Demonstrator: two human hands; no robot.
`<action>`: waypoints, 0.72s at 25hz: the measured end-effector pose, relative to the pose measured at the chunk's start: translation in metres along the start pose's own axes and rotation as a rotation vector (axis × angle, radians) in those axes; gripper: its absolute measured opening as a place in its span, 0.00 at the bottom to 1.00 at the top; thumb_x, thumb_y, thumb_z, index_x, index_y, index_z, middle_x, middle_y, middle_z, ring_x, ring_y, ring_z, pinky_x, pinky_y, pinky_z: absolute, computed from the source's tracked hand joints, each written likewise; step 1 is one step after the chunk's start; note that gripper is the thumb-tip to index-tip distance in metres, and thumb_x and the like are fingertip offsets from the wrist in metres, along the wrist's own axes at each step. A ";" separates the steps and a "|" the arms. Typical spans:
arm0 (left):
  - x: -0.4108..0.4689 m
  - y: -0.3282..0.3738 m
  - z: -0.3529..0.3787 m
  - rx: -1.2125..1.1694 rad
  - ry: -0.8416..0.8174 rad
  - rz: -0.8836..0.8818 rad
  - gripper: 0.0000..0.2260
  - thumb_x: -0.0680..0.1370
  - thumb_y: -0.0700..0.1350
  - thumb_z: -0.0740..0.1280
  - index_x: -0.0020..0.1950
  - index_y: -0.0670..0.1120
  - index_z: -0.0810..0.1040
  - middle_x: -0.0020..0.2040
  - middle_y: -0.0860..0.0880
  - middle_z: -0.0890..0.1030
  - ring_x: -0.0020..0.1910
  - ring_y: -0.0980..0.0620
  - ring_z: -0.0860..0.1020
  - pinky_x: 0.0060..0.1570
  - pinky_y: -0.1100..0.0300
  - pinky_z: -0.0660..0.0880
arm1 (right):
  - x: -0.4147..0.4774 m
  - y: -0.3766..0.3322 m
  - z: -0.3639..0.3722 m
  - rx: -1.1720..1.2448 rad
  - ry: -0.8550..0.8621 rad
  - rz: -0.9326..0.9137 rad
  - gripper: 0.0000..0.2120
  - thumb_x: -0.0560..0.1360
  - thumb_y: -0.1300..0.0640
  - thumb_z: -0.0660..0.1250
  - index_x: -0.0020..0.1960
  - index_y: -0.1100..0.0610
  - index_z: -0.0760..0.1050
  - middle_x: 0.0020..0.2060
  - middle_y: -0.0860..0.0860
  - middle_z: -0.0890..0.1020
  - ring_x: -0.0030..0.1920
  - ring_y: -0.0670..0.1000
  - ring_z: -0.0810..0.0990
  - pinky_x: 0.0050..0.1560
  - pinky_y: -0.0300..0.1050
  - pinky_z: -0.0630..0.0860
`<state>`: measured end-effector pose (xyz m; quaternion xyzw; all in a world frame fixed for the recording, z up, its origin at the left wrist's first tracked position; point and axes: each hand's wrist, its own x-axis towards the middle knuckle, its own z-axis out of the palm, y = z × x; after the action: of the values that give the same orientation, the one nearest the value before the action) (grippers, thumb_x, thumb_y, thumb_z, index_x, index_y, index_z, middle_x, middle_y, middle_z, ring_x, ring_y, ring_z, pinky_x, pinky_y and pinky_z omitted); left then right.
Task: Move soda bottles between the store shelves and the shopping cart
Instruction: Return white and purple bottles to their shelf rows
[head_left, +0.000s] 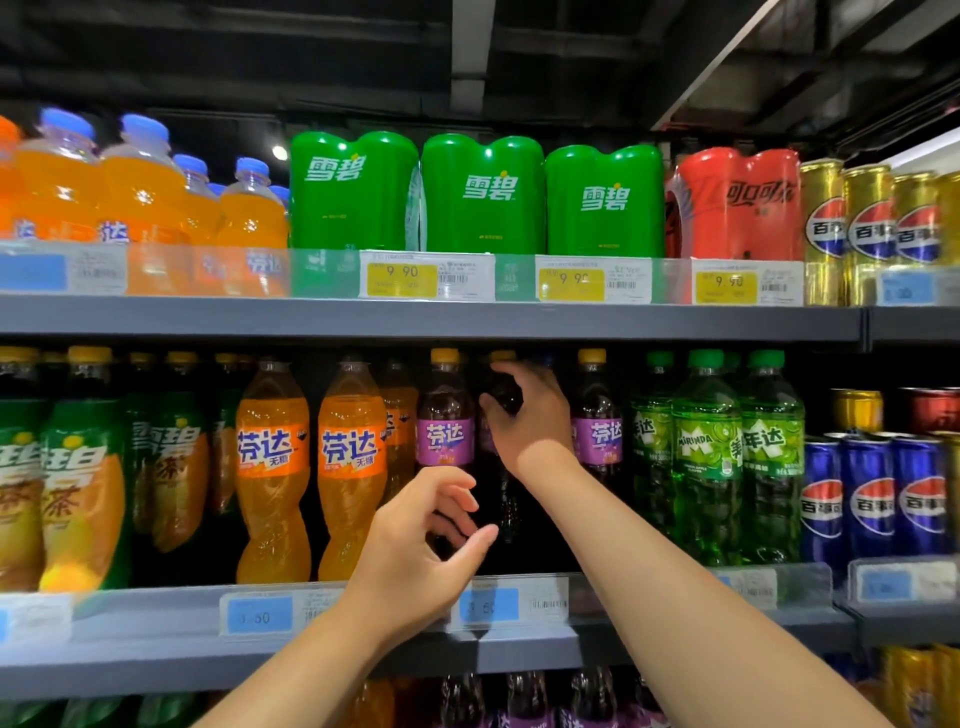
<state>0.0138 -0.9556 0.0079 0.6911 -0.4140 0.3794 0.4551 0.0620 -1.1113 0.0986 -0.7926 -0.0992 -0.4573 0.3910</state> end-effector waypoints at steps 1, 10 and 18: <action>0.000 0.000 0.000 -0.008 0.002 -0.010 0.19 0.72 0.42 0.78 0.59 0.51 0.76 0.48 0.57 0.79 0.46 0.51 0.82 0.41 0.64 0.80 | 0.002 0.001 0.002 0.002 -0.003 -0.005 0.17 0.77 0.59 0.72 0.65 0.55 0.79 0.67 0.55 0.76 0.68 0.54 0.74 0.64 0.32 0.60; 0.000 -0.002 -0.001 0.009 0.008 -0.044 0.19 0.73 0.42 0.77 0.59 0.54 0.74 0.47 0.58 0.79 0.46 0.52 0.81 0.41 0.65 0.79 | 0.009 0.005 0.008 0.005 -0.039 0.008 0.18 0.78 0.57 0.71 0.67 0.50 0.78 0.67 0.53 0.78 0.67 0.53 0.75 0.64 0.37 0.64; 0.004 0.001 0.001 0.143 0.090 -0.054 0.19 0.72 0.41 0.78 0.58 0.52 0.74 0.45 0.57 0.77 0.41 0.53 0.78 0.39 0.64 0.78 | -0.002 -0.003 -0.022 -0.042 -0.093 -0.071 0.18 0.78 0.54 0.71 0.67 0.49 0.78 0.67 0.53 0.77 0.66 0.53 0.76 0.59 0.34 0.65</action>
<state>0.0149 -0.9572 0.0114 0.7150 -0.3460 0.4264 0.4327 0.0453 -1.1242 0.1042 -0.8169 -0.1357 -0.4358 0.3525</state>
